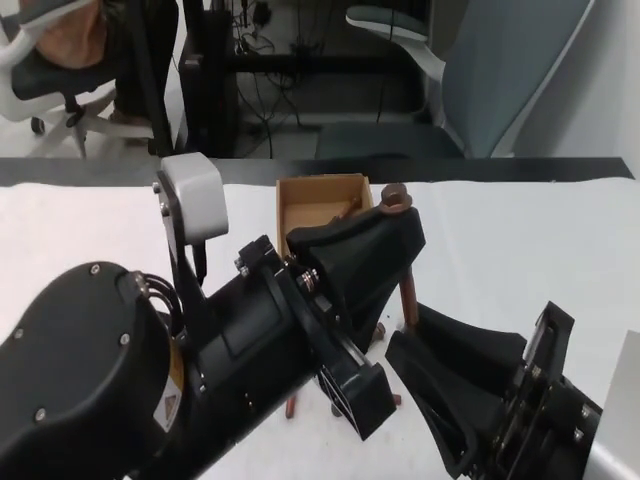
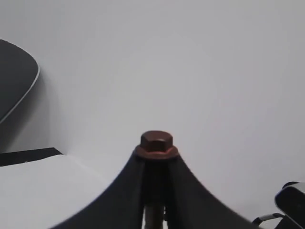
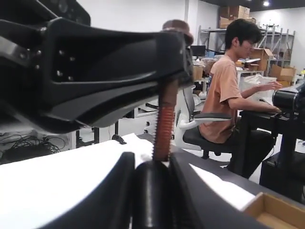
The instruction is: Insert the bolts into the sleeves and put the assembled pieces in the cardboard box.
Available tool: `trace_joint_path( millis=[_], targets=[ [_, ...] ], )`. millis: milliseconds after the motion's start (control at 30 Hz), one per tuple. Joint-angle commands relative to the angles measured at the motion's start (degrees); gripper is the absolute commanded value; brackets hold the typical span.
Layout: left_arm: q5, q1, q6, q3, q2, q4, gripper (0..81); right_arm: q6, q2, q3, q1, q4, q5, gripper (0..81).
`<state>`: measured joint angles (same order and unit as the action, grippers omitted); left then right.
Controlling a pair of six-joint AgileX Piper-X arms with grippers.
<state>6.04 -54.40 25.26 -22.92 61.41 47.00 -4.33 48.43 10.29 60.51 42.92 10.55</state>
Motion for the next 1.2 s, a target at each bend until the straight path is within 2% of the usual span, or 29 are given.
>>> trace_joint_path(
  millis=[0, 533, 733, 867, 967, 1067, 1167],
  targets=[
    [1.13, 0.69, -0.43, -0.07, -0.08, 0.50, 1.8, -0.85, -0.36, 0.51, -0.03, 4.46, -2.07, 0.4],
    [3.49, 1.19, -4.98, -0.07, -0.08, -0.64, 1.8, -13.92, -0.36, 0.51, -0.03, 9.14, -4.10, 0.4],
    [6.57, 1.19, -16.24, -0.07, -0.08, -0.44, 1.8, -17.15, -0.36, 0.51, -0.03, 9.72, -3.87, 0.4],
    [8.12, 1.19, -19.35, -0.07, -0.08, 0.80, 1.8, -17.15, -0.36, 0.51, -0.03, 9.72, -3.54, 0.4],
    [5.78, 1.19, -23.25, -0.07, -0.08, 5.99, 1.8, -17.78, -0.36, 0.51, -0.03, 9.72, -1.48, 0.4],
    [3.48, 1.19, -30.22, -0.07, -0.08, 12.92, 1.8, -23.28, -0.36, 0.51, -0.03, 9.72, -0.06, 0.4],
    [2.40, 1.19, -31.29, -0.07, -0.08, 18.48, 1.8, -26.71, -0.36, 0.51, -0.03, 9.72, 1.29, 0.4]
  ],
)
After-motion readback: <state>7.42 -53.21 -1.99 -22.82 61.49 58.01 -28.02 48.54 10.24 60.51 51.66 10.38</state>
